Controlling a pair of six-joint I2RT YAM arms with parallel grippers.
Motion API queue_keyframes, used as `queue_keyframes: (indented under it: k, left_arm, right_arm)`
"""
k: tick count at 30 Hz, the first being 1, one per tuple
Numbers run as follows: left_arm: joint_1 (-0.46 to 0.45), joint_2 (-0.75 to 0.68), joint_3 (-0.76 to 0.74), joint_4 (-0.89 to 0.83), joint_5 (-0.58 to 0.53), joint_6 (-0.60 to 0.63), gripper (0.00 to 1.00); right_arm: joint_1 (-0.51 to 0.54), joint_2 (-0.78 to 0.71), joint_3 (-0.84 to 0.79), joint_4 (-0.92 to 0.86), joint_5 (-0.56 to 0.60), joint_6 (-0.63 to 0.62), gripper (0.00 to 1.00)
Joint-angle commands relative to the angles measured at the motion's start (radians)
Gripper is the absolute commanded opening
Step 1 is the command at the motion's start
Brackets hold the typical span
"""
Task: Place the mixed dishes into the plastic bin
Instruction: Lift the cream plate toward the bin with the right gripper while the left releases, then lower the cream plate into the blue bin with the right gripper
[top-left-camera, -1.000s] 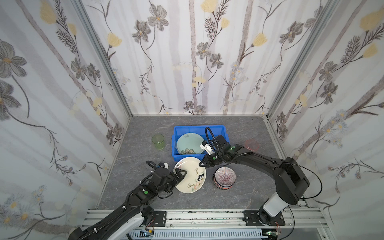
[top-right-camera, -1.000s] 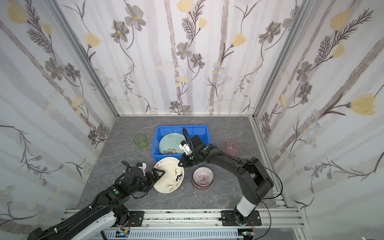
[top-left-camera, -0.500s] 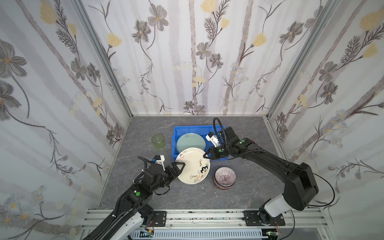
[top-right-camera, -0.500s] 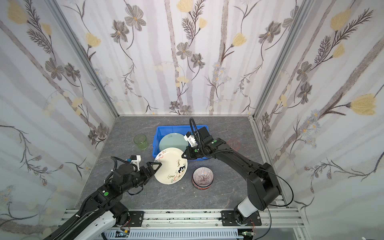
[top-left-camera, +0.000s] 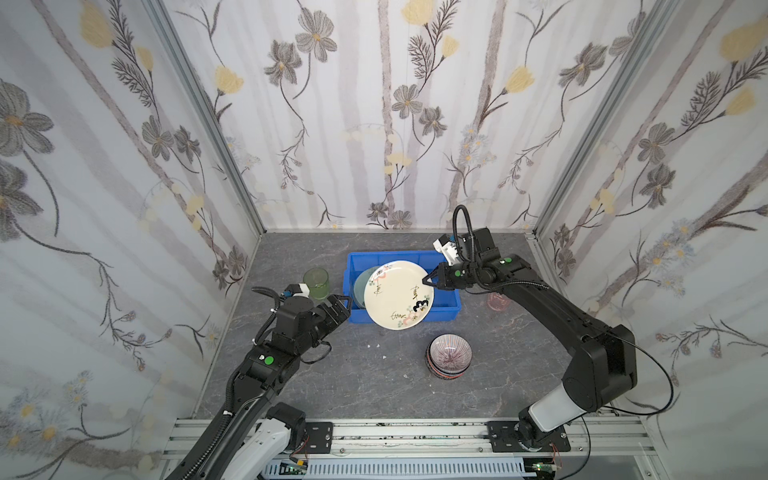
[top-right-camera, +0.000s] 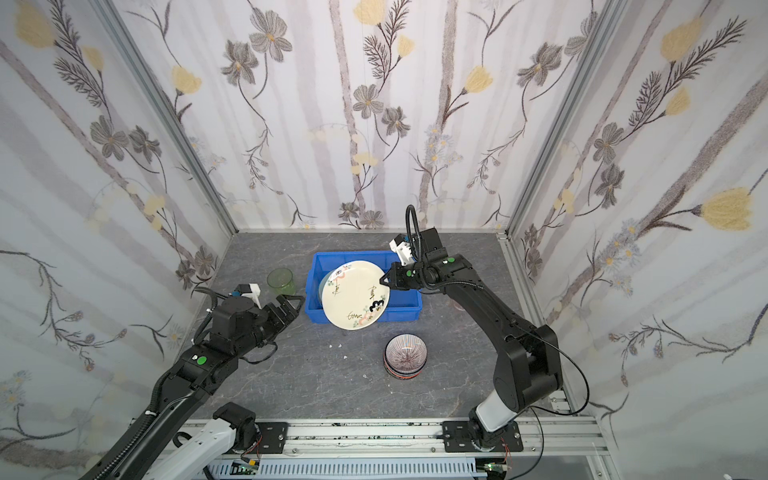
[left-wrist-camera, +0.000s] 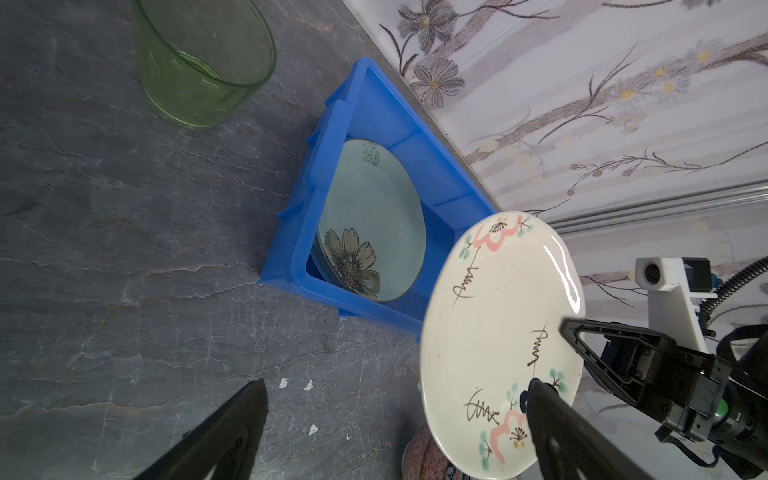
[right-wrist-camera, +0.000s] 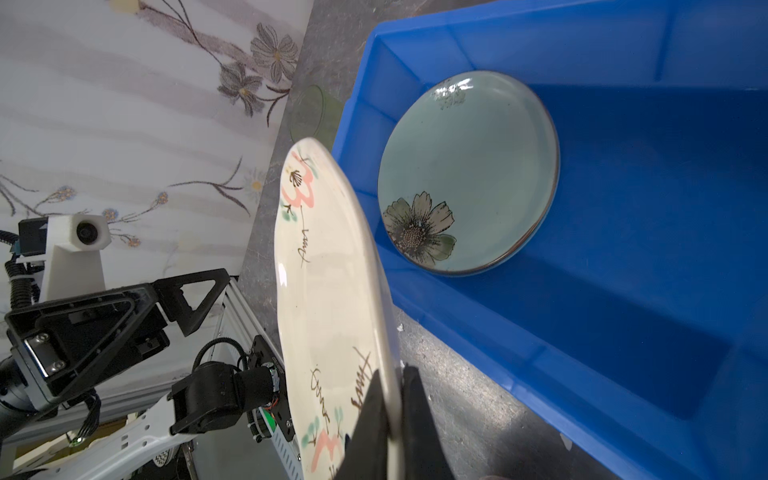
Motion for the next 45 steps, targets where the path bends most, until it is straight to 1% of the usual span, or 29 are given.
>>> queue_keyframes:
  k: [1, 7, 12, 21, 25, 31, 37, 45]
  left_arm:
    - [0.043, 0.024, 0.034, -0.022, 0.051, 0.074, 1.0]
    - [0.115, 0.074, 0.049, -0.028, 0.098, 0.113, 1.0]
    - [0.138, 0.111, 0.046, -0.027, 0.111, 0.145, 1.0]
    - [0.188, 0.215, 0.096, -0.026, 0.153, 0.217, 1.0]
    - [0.203, 0.242, 0.123, -0.026, 0.144, 0.239, 1.0]
    - [0.231, 0.311, 0.16, -0.024, 0.172, 0.275, 1.0]
    - [0.242, 0.379, 0.196, -0.021, 0.188, 0.301, 1.0]
    - [0.251, 0.41, 0.206, -0.016, 0.196, 0.324, 1.0]
  right_arm:
    - [-0.017, 0.039, 0.044, 0.089, -0.059, 0.037, 0.0]
    - [-0.03, 0.131, 0.107, 0.162, -0.055, 0.092, 0.0]
    - [-0.037, 0.193, 0.136, 0.204, -0.057, 0.126, 0.0]
    - [-0.052, 0.261, 0.153, 0.272, -0.03, 0.189, 0.0]
    - [-0.053, 0.287, 0.146, 0.324, -0.017, 0.234, 0.0]
    - [-0.038, 0.333, 0.128, 0.417, -0.012, 0.307, 0.0]
    - [-0.02, 0.37, 0.11, 0.467, 0.008, 0.343, 0.0]
    - [0.001, 0.415, 0.099, 0.503, 0.026, 0.369, 0.0]
